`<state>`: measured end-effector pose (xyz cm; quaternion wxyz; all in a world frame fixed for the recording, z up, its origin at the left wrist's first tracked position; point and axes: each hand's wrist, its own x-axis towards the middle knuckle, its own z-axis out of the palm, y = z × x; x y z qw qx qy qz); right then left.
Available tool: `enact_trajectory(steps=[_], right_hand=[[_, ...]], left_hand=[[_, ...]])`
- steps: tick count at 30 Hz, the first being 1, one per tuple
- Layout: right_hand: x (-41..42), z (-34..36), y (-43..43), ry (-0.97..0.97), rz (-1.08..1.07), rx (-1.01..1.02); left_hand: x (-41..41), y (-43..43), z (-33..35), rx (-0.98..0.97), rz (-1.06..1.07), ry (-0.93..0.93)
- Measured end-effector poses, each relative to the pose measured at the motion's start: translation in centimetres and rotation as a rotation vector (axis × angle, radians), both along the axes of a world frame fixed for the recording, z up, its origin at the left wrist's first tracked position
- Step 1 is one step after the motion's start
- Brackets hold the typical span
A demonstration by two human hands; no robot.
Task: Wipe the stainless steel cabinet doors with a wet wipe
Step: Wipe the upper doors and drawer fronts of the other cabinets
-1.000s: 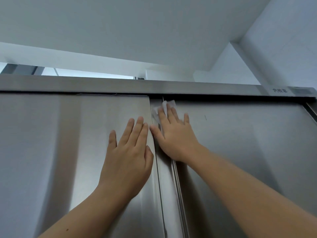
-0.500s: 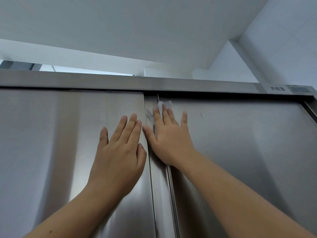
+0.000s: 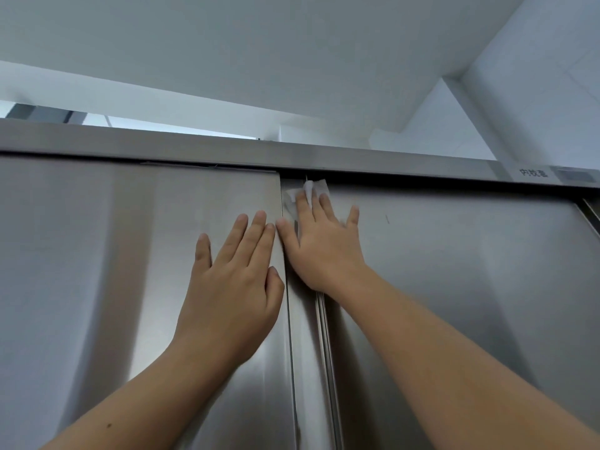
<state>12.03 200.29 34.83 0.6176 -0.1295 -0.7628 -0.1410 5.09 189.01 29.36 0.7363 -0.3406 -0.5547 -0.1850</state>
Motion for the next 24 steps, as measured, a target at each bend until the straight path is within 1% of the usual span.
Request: enact_trajectory(steps=[7,10,21,24], right_hand=[[0.1,-5.0,-0.1,-0.005,0.053,-0.001],[0.3,-6.7,-0.1,-0.012,0.057,-0.004],[0.9,-12.7,-0.8,-0.036,0.078,-0.031],[1.1,-14.7,-1.0,-0.053,0.073,-0.037]], left_hand=[[0.3,-0.2,-0.6,-0.025,-0.018,-0.048],[0.5,-0.4,-1.8,-0.033,0.006,-0.026],[0.5,-0.9,-9.9,-0.030,0.024,-0.028],[0.4,-1.1,-11.8,-0.037,0.030,-0.053]])
